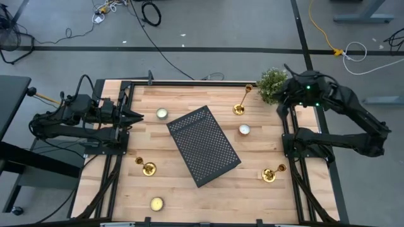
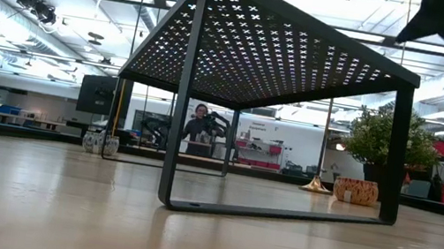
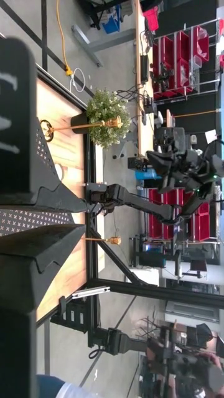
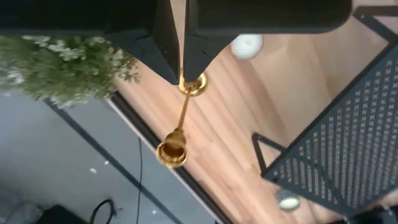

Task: Pick & Place candle stick holders
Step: Put the top gold candle holder on the shelf

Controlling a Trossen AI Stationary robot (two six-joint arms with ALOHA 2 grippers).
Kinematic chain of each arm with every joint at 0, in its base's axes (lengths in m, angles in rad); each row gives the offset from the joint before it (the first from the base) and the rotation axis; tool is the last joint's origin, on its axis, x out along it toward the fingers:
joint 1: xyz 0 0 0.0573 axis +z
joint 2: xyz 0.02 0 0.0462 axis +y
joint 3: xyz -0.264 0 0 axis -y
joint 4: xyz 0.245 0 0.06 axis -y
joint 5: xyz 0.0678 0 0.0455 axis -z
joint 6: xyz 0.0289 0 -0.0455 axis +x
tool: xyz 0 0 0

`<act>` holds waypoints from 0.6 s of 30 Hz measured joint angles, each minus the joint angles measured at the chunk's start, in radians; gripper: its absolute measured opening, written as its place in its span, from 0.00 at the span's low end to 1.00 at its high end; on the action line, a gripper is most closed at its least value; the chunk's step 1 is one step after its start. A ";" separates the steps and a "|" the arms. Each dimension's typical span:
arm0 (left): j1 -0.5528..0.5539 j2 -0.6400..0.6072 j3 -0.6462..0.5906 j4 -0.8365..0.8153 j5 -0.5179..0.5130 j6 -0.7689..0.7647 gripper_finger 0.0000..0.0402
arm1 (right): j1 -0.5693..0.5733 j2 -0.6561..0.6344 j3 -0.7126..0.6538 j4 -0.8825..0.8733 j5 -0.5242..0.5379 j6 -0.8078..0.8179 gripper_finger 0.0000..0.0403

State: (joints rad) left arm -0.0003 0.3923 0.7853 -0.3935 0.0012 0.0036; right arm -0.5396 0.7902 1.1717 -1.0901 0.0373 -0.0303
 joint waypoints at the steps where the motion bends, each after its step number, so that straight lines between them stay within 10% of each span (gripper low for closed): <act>1: 0.000 0.000 0.000 0.000 0.000 0.000 0.11 | 0.000 0.000 -0.012 0.003 -0.003 0.000 0.06; 18: 0.000 0.000 0.000 0.000 0.000 0.000 0.11 | 0.000 0.002 -0.163 0.107 -0.005 0.049 0.07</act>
State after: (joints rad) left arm -0.0002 0.3924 0.7853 -0.3935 0.0010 0.0036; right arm -0.5396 0.7921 1.0090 -0.9829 0.0326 0.0185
